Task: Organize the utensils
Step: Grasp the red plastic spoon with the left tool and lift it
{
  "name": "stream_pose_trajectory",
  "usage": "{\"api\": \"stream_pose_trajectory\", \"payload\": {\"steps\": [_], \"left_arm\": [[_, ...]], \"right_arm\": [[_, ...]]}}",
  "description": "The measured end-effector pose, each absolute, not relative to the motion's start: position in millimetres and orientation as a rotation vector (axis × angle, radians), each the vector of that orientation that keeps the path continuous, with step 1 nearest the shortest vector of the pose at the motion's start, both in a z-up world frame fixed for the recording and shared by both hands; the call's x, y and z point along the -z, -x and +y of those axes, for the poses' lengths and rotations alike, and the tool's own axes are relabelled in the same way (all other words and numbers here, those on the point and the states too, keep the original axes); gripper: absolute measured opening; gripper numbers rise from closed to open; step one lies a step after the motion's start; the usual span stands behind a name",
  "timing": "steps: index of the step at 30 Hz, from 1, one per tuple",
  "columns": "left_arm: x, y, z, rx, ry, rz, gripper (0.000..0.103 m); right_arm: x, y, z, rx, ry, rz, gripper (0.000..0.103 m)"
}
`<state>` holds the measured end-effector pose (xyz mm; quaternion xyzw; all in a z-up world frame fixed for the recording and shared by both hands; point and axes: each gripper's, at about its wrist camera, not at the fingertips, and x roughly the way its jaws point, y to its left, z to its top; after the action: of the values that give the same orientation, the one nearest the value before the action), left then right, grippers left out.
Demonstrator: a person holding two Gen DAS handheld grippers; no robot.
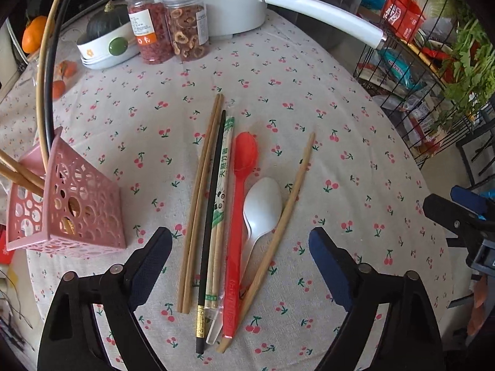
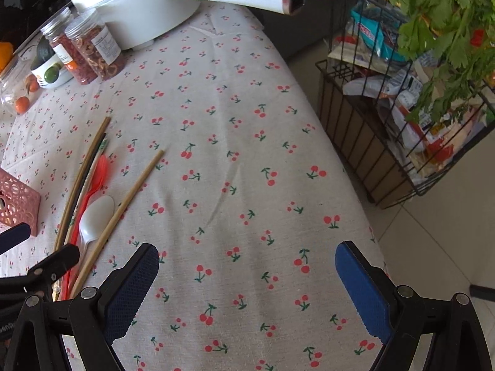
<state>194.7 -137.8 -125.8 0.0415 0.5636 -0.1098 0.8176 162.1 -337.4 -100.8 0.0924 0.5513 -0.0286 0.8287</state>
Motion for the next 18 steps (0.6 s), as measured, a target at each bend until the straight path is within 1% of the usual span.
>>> {"api": "stream_pose_trajectory", "payload": {"steps": [1, 2, 3, 4, 5, 6, 8, 9, 15, 18], "left_arm": [[127, -200, -139, 0.239, -0.071, 1.214, 0.072], [128, -204, -140, 0.242, -0.054, 1.223, 0.056], [128, -208, -140, 0.244, -0.039, 1.228, 0.048], [127, -211, -140, 0.247, -0.029, 1.229, 0.036], [126, -215, -141, 0.251, -0.024, 1.227, 0.029], [126, -218, -141, 0.254, -0.023, 1.226, 0.027], [126, -223, -144, 0.256, -0.033, 1.230, 0.019], [128, -225, -145, 0.255, -0.044, 1.235, 0.017], [143, -236, -154, 0.243, -0.107, 1.280, 0.016], [148, -243, -157, 0.206, -0.144, 1.270, 0.016]], "right_arm": [[102, -162, -341, 0.065, -0.211, 1.174, 0.096], [103, -162, -345, 0.071, -0.224, 1.177, 0.096], [103, -162, -347, 0.078, -0.236, 1.178, 0.096], [103, -162, -349, 0.082, -0.247, 1.180, 0.096], [102, -162, -350, 0.080, -0.257, 1.179, 0.096], [101, -162, -351, 0.072, -0.267, 1.177, 0.096], [101, -163, -352, 0.063, -0.286, 1.176, 0.096], [101, -164, -352, 0.061, -0.296, 1.176, 0.096], [100, -169, -354, 0.044, -0.345, 1.175, 0.096], [101, -169, -355, 0.038, -0.352, 1.176, 0.096]]}}
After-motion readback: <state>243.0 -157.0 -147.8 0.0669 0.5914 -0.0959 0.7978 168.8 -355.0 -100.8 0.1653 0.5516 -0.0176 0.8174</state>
